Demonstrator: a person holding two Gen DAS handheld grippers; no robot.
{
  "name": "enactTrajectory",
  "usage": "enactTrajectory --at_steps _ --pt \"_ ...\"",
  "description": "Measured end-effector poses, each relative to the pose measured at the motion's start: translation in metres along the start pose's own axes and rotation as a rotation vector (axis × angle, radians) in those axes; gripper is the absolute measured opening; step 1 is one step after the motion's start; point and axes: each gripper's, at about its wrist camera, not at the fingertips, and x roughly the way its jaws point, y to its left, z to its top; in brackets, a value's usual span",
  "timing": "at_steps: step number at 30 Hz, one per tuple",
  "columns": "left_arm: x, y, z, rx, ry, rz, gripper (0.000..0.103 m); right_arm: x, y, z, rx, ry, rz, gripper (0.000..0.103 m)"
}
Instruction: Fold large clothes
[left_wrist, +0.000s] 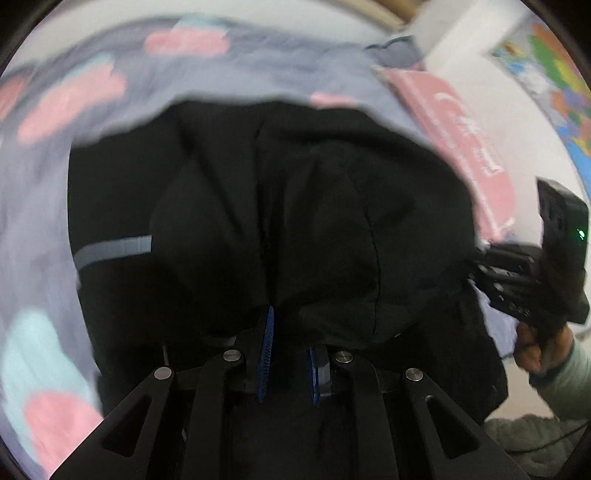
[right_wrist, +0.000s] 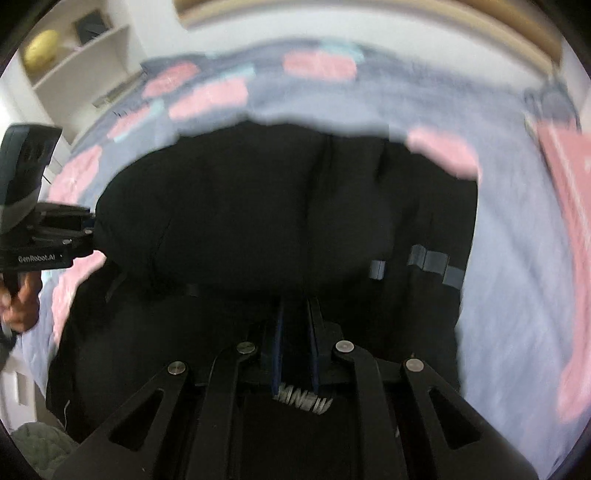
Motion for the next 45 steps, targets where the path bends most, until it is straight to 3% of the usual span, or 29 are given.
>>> enactTrajectory --at_steps 3,5,10,13,16,17,20,22,27,29,34,41,45 --pt "-0.004 0.01 -0.01 -0.081 0.01 -0.046 0.017 0.009 -0.012 -0.011 0.054 0.069 0.009 0.014" --pt "-0.019 0.008 -0.016 -0.072 0.027 -0.064 0.018 0.001 -0.022 -0.013 0.097 0.068 0.022 0.015" --pt "-0.061 0.003 -0.015 -0.035 0.014 -0.016 0.024 -0.041 -0.036 0.007 0.142 -0.015 0.052 0.038" --pt "-0.092 0.008 0.008 -0.087 -0.091 -0.06 0.031 -0.067 -0.032 0.031 0.132 -0.077 0.08 0.042" --pt "-0.107 0.004 0.038 -0.131 -0.177 -0.091 0.061 -0.079 -0.017 0.066 0.134 -0.121 0.13 0.061" --pt "-0.108 0.0 0.049 -0.135 -0.195 -0.094 0.064 -0.078 -0.012 0.075 0.131 -0.126 0.137 0.062" --pt "-0.095 -0.01 0.079 -0.11 -0.192 -0.07 0.065 -0.059 0.014 0.109 0.093 -0.099 0.103 0.062" --pt "-0.068 -0.01 0.091 -0.119 -0.145 -0.062 0.065 -0.03 0.025 0.119 0.069 -0.044 0.049 0.062" --pt "0.023 0.008 0.072 -0.15 0.08 -0.021 0.064 0.055 0.025 0.073 0.008 0.176 -0.07 0.059" --pt "0.051 0.015 0.053 -0.162 0.116 -0.003 0.064 0.082 0.014 0.05 0.058 0.23 -0.045 0.059" --pt "0.057 0.001 0.042 -0.106 0.061 0.077 0.065 0.087 0.012 0.036 0.068 0.197 -0.044 0.06" --pt "-0.005 -0.002 0.022 -0.147 -0.035 -0.07 0.065 0.019 0.027 0.026 0.024 0.063 0.051 0.06" --pt "-0.011 -0.001 0.01 -0.17 -0.045 -0.092 0.065 -0.007 0.041 0.015 -0.029 -0.007 0.066 0.061"
